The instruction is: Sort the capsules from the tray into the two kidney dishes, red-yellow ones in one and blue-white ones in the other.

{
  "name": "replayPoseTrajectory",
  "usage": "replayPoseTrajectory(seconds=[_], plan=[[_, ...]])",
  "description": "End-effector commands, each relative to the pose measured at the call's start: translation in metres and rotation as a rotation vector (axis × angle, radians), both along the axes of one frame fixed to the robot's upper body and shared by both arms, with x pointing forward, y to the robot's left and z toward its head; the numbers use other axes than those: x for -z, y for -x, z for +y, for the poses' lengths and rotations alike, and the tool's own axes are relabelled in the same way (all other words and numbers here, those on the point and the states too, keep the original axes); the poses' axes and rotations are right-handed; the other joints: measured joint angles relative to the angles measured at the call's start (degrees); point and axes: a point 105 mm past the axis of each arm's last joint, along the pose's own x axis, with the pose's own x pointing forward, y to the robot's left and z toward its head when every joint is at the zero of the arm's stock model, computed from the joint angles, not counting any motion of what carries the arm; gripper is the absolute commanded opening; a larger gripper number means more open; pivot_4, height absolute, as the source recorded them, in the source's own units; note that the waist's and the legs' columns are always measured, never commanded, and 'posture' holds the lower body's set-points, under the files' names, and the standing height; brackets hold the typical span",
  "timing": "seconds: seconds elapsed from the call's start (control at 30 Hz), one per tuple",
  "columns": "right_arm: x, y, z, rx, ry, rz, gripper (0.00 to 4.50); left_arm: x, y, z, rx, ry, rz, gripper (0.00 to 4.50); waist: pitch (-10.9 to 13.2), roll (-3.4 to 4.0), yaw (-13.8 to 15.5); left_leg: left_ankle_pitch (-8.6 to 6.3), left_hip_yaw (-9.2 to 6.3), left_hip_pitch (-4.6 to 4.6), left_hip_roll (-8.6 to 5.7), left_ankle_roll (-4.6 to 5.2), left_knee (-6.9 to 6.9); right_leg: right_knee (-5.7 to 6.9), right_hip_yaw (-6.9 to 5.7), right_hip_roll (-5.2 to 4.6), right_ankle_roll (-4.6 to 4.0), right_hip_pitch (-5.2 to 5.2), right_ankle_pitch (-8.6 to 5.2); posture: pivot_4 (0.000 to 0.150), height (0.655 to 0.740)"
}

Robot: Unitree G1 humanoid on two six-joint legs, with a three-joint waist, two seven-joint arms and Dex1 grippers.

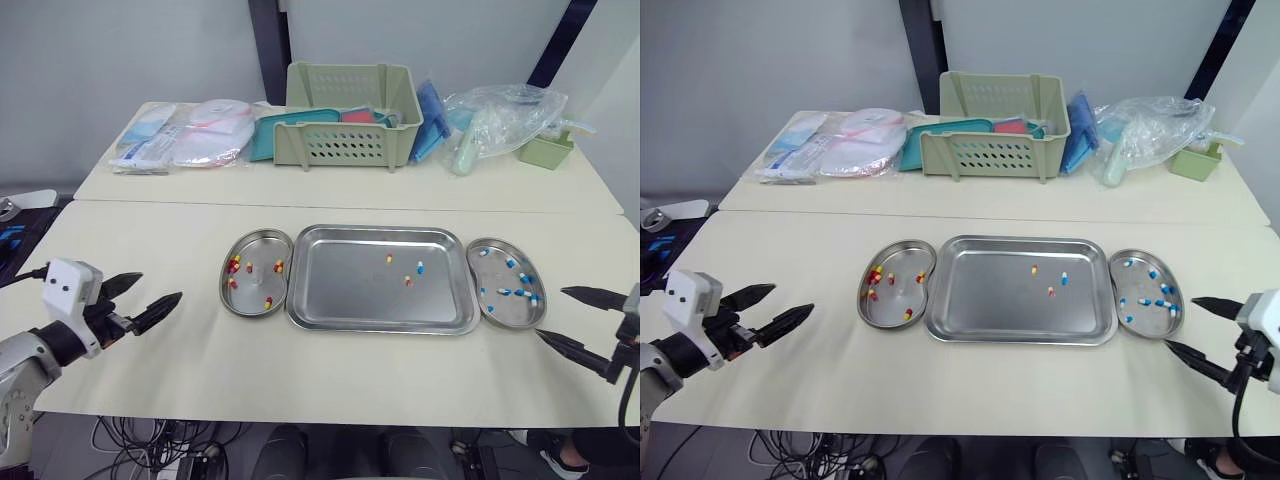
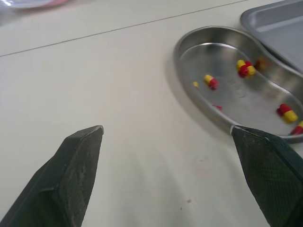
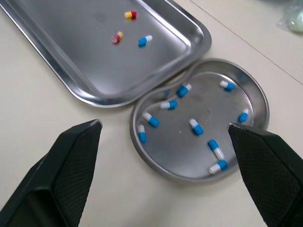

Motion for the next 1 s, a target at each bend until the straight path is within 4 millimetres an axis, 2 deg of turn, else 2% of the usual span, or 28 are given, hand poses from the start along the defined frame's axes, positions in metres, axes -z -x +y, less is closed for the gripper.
replayPoseTrajectory(seconds=[0.03, 0.17, 0.33, 0.57, 0.8, 0.87, 0.93, 1.0], plan=[[-0.004, 0.006, -0.026, 0.052, 0.061, -0.001, 4.5, -0.002, 0.01, 0.025, -0.087, -0.041, -0.033, 4.47, 0.0, -0.02, 0.0, 0.0, 0.0, 0.0, 0.0, 0.0, -0.02, -0.02, 0.0, 0.0, 0.0, 0.0, 0.0, 0.15, 0.74], [0.005, 0.014, -0.045, 0.114, 0.079, 0.044, 4.5, 0.01, 0.026, 0.042, -0.141, -0.047, 0.003, 4.47, 0.0, -0.03, -0.1, 0.0, 0.01, 0.01, 0.01, 0.0, -0.03, -0.01, 0.01, 0.0, 0.0, -0.01, 0.0, 0.15, 0.74], [0.017, 0.022, -0.057, 0.163, 0.084, 0.059, 4.5, 0.017, 0.04, 0.055, -0.192, -0.067, 0.015, 4.47, 0.0, -0.03, -0.1, 0.0, 0.01, 0.02, 0.02, 0.0, -0.03, 0.01, 0.01, 0.01, 0.0, -0.01, 0.0, 0.15, 0.74], [0.027, 0.022, -0.057, 0.165, 0.086, 0.061, 4.5, 0.022, 0.044, 0.056, -0.213, -0.064, 0.022, 4.47, 0.0, -0.02, -0.1, 0.0, 0.02, 0.02, 0.02, 0.0, -0.04, 0.0, 0.01, 0.0, 0.0, 0.01, 0.0, 0.15, 0.74], [0.027, 0.02, -0.046, 0.123, 0.12, 0.033, 4.5, 0.022, 0.041, 0.049, -0.167, -0.064, 0.029, 4.47, 0.0, -0.02, -0.1, 0.0, 0.01, 0.02, 0.02, -0.01, -0.04, 0.0, 0.0, 0.01, 0.0, 0.01, 0.0, 0.15, 0.74], [0.029, 0.021, -0.022, 0.085, 0.068, -0.001, 4.5, 0.025, 0.041, 0.037, -0.09, -0.079, 0.052, 4.47, 0.0, -0.02, -0.1, 0.0, 0.02, 0.03, 0.02, -0.01, -0.04, 0.0, 0.01, 0.01, 0.0, 0.01, 0.0, 0.15, 0.74], [0.03, 0.023, 0.016, 0.035, -0.027, -0.049, 4.5, 0.026, 0.038, 0.019, -0.008, -0.078, 0.063, 4.47, 0.0, -0.02, -0.1, -0.01, -0.02, 0.02, 0.06, -0.01, -0.06, 0.0, -0.02, 0.02, 0.0, 0.01, 0.0, 0.15, 0.74], [0.03, 0.025, 0.045, -0.004, -0.085, -0.079, 4.5, 0.025, 0.035, 0.009, 0.027, -0.06, 0.057, 4.47, 0.0, -0.04, 0.0, 0.0, -0.04, 0.0, 0.06, -0.01, -0.07, 0.01, -0.03, 0.02, -0.01, 0.0, -0.01, 0.15, 0.74]])
